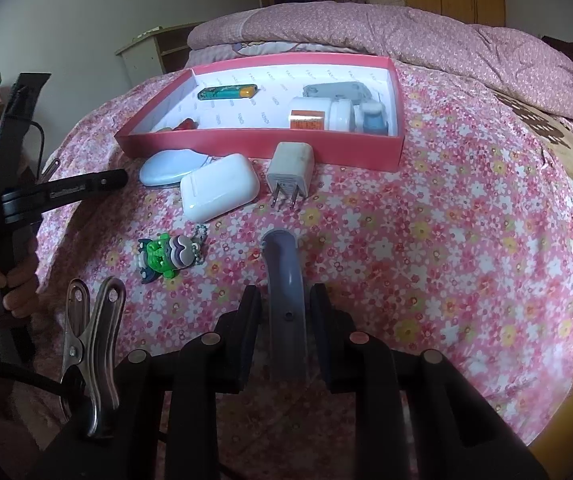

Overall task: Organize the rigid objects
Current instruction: 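Grasp the tan wooden block with left tool while right tool grasps the grey curved hook, then carry the wooden block into the tray and open left tool while right tool holds the hook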

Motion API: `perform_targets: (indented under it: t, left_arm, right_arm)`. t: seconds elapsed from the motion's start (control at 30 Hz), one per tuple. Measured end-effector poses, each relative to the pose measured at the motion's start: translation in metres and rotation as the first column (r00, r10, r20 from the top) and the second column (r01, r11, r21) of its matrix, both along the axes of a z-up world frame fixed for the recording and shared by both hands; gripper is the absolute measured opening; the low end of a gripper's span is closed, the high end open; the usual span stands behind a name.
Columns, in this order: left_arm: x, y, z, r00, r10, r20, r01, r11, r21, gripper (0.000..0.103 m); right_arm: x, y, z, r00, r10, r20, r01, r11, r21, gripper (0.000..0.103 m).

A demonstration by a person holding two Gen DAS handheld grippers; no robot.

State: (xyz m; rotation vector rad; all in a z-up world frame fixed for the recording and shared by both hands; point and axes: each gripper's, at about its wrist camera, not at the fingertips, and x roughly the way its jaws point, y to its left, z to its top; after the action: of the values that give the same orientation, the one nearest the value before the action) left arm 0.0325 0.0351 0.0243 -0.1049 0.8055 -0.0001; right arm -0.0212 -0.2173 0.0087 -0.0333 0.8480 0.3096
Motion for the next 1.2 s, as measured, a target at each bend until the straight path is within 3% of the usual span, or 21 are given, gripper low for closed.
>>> perform_targets:
  t: [0.17, 0.2, 0.37, 0.77, 0.97, 1.2]
  left_arm:
    - [-0.008, 0.006, 0.002, 1.000, -0.024, -0.014, 0.024, 0.999, -0.041, 0.014]
    - [-0.010, 0.008, 0.003, 0.999, -0.031, -0.015, 0.030, 0.998, -0.055, 0.014]
    - [-0.018, 0.011, 0.011, 0.999, -0.051, -0.004, 0.050, 0.995, -0.089, 0.013]
    - [-0.026, 0.003, 0.054, 0.991, -0.096, 0.097, 0.105, 0.991, -0.082, 0.011]
    - [-0.017, -0.006, 0.080, 0.980, -0.127, 0.156, 0.140, 0.987, -0.080, 0.011]
    - [0.025, -0.027, 0.100, 0.964, -0.158, 0.212, 0.180, 0.980, -0.088, 0.011]
  right_arm:
    - [0.000, 0.005, 0.000, 1.000, -0.001, 0.004, 0.001, 0.999, -0.033, 0.026]
    - [0.000, 0.005, 0.000, 1.000, 0.002, 0.004, -0.002, 0.999, -0.034, 0.019]
    - [0.000, 0.006, 0.002, 1.000, 0.016, -0.002, -0.016, 1.000, -0.010, 0.019]
    - [0.002, 0.001, 0.016, 0.999, 0.020, 0.025, -0.021, 0.999, 0.042, 0.019]
    - [0.007, 0.001, 0.031, 0.998, 0.031, 0.055, -0.033, 0.998, 0.047, 0.019]
    - [0.015, -0.001, 0.045, 0.997, 0.021, 0.077, -0.024, 0.999, 0.044, 0.019]
